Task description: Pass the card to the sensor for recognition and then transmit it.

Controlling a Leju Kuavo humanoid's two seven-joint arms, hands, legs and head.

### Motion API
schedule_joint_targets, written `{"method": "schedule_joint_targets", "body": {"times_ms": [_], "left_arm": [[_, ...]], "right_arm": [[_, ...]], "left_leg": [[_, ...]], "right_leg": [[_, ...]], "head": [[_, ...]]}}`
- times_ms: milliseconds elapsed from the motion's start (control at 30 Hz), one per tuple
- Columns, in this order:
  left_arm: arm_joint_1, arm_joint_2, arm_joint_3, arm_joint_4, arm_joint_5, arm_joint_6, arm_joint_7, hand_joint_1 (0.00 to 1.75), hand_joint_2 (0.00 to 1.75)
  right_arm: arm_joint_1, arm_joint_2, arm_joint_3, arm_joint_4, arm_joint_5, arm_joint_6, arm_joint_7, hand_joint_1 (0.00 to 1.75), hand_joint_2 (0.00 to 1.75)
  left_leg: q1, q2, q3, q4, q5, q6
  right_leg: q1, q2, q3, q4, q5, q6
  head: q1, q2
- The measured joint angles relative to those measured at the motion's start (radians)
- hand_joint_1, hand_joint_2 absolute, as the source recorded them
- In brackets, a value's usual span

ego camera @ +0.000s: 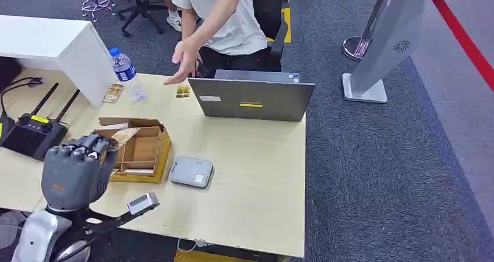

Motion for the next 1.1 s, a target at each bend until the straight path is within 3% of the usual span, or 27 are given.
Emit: {"method": "schedule_joint_targets", "body": {"times_ms": [33, 100, 133, 233, 400, 533, 667, 767, 800, 1100], "left_arm": [[-0.065, 0.004, 0.000, 0.010, 0.017, -0.043, 0.012, 1.75, 1.75], [-0.264, 0.011, 0.001, 0.131, 0.050, -0.155, 0.013, 1.75, 1.75], [-0.331, 0.021, 0.005, 0.184, 0.056, -0.178, 0.017, 1.75, 1.75], [-0.490, 0.024, 0.012, 0.321, 0.053, -0.213, 0.033, 1.75, 1.75], [-0.620, 0.022, 0.012, 0.463, 0.052, -0.230, 0.036, 1.75, 1.75], [-0.744, 0.010, 0.011, 0.645, 0.182, -0.387, 0.010, 1.75, 1.75], [-0.870, -0.004, 0.010, 0.862, 0.282, -0.437, -0.055, 1.75, 1.75], [-0.907, -0.008, 0.008, 0.953, 0.327, -0.450, -0.064, 1.75, 1.75], [-0.907, -0.005, 0.008, 0.962, 0.342, -0.457, -0.064, 0.00, 1.75], [-0.893, 0.033, 0.005, 0.996, 0.406, -0.454, -0.057, 0.00, 1.75]], "right_arm": [[-0.001, 0.000, 0.000, 0.000, 0.014, 0.003, 0.000, 0.00, 0.00], [-0.005, 0.000, 0.002, -0.001, 0.040, 0.011, 0.000, 0.00, 0.00], [-0.013, 0.000, 0.003, -0.001, 0.051, 0.014, 0.000, 0.00, 0.00], [-0.015, 0.000, 0.010, -0.002, 0.074, 0.021, 0.000, 0.00, 0.00], [-0.015, 0.000, 0.019, -0.002, 0.084, 0.021, 0.000, 0.00, 0.00], [-0.020, 0.000, 0.032, -0.002, 0.122, 0.036, -0.001, 0.00, 0.00], [-0.027, 0.000, 0.040, -0.002, 0.138, 0.043, 0.004, 0.00, 0.00], [-0.029, 0.000, 0.045, -0.001, 0.140, 0.046, 0.004, 0.00, 0.00], [-0.029, 0.000, 0.045, -0.001, 0.142, 0.046, 0.004, 0.00, 0.00], [-0.028, 0.000, 0.045, -0.001, 0.158, 0.051, 0.003, 0.00, 0.00]], "left_leg": [[0.000, -0.001, 0.000, 0.000, 0.001, -0.001], [0.001, -0.013, -0.005, 0.000, 0.008, -0.002], [0.001, -0.011, -0.005, -0.001, 0.008, -0.003], [0.001, -0.004, -0.005, 0.000, 0.010, -0.004], [0.001, 0.001, -0.005, 0.000, 0.010, -0.003], [0.001, 0.000, -0.008, 0.000, 0.010, -0.003], [0.001, 0.002, -0.008, 0.000, 0.011, -0.003], [0.001, 0.002, -0.008, 0.000, 0.011, -0.003], [0.001, 0.002, -0.008, 0.000, 0.011, -0.003], [0.001, 0.003, -0.010, 0.000, 0.011, -0.003]], "right_leg": [[0.000, -0.001, -0.002, 0.000, 0.001, 0.000], [0.001, -0.011, 0.001, 0.001, 0.003, 0.000], [0.001, -0.011, -0.001, 0.001, 0.006, -0.004], [0.001, -0.004, -0.004, 0.001, 0.010, -0.004], [0.001, 0.001, -0.006, 0.001, 0.011, -0.003], [0.001, 0.001, -0.008, 0.001, 0.011, -0.003], [0.001, 0.003, -0.008, 0.002, 0.012, -0.003], [0.001, 0.003, -0.008, 0.002, 0.012, -0.003], [0.001, 0.003, -0.009, 0.002, 0.012, -0.003], [0.001, 0.004, -0.011, 0.002, 0.012, -0.003]], "head": [[-0.002, 0.000], [0.002, 0.000], [0.006, 0.000], [-0.002, 0.000], [-0.001, 0.000], [-0.001, 0.000], [-0.002, 0.000], [-0.001, 0.000], [-0.002, 0.000], [-0.002, 0.000]]}}
